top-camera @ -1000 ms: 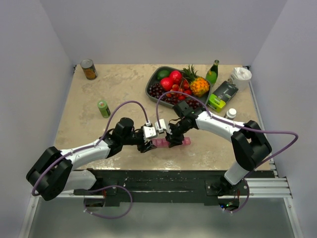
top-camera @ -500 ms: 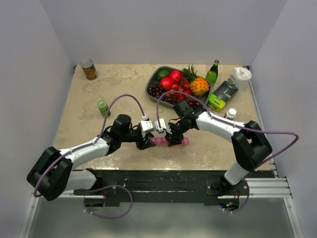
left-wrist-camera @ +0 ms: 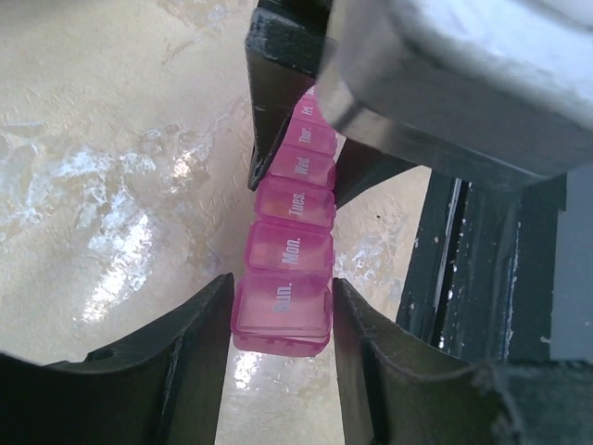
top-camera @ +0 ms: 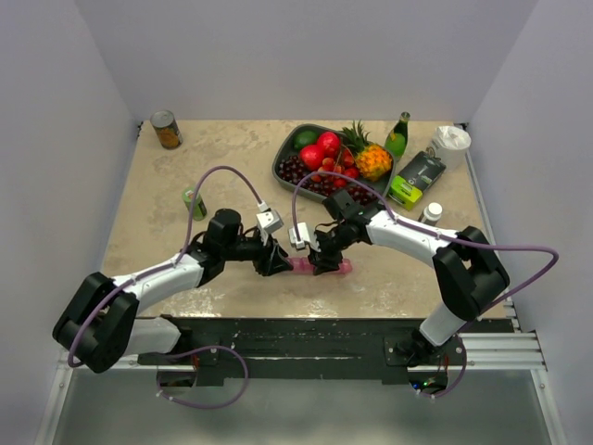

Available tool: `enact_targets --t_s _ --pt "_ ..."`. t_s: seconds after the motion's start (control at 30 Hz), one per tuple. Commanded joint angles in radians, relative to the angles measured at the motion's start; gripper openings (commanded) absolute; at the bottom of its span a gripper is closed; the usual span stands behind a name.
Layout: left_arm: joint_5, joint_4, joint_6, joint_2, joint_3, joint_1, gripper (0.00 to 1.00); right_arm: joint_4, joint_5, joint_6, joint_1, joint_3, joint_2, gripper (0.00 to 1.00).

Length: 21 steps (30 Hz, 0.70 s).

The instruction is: Sort the pills into containers

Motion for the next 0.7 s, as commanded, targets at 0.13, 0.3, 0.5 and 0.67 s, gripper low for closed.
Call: enact_targets --t_s 0.13,0.3,0.5,0.67 --pt "-0.080 -0.065 -0.204 0.077 0.088 0.085 0.05 0.033 0.043 0.015 -0.004 -0.007 -0.025 0.16" --pt "-0.122 -0.069 -0.314 0.120 0.100 0.102 0.18 0.035 0.046 0.015 -0.004 -0.007 -0.016 0.16" --pt "-0.206 -0.077 -0.351 0.149 0.116 0.103 0.29 0.030 0.042 0.015 -0.003 -0.005 -0.012 0.16" --pt "-0.260 -0.100 -0.373 0.161 0.126 0.105 0.32 0.027 0.042 0.013 -0.003 -0.004 -0.008 0.16"
